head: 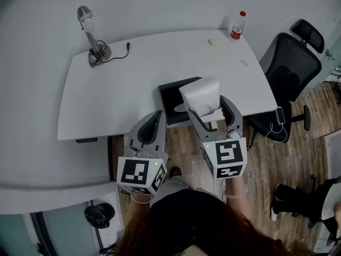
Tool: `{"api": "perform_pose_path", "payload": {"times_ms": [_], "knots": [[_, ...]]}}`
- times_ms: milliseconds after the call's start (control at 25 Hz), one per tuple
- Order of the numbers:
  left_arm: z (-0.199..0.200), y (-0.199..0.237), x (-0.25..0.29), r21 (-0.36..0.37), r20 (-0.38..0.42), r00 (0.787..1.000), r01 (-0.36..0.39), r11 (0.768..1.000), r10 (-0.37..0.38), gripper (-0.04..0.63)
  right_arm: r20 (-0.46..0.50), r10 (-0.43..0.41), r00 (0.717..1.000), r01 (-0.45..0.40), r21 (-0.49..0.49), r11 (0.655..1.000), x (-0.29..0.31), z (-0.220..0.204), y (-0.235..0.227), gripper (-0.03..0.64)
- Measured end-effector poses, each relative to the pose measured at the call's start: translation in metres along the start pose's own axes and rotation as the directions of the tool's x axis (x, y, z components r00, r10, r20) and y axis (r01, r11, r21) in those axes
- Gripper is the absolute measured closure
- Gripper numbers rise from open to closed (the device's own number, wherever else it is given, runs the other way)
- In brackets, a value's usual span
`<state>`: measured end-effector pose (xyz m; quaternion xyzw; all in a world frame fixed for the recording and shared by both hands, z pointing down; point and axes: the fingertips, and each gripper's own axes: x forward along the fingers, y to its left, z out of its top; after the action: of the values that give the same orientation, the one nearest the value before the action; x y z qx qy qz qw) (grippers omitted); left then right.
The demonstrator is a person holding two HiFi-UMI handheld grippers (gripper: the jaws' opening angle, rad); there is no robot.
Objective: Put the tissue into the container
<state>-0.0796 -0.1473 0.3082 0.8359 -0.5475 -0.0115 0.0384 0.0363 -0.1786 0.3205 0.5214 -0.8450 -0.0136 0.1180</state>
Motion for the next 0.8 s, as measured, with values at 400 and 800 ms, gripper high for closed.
{"api": "perform_pose_path", "payload": {"times_ms": [400, 800], "knots": [[-0.006, 0.018, 0.023, -0.028, -0.018, 0.998, 0.062, 0.998, -0.063, 0.566, -0.103, -0.007, 0.995, 0.008, 0.014, 1.0, 0.033, -0.021, 0.005, 0.227], [-0.023, 0.037, 0.038, -0.079, -0.047, 0.995, 0.089, 0.993, -0.093, 0.566, -0.187, -0.004, 0.982, 0.007, 0.014, 1.0, 0.057, -0.04, 0.013, 0.227]]}}
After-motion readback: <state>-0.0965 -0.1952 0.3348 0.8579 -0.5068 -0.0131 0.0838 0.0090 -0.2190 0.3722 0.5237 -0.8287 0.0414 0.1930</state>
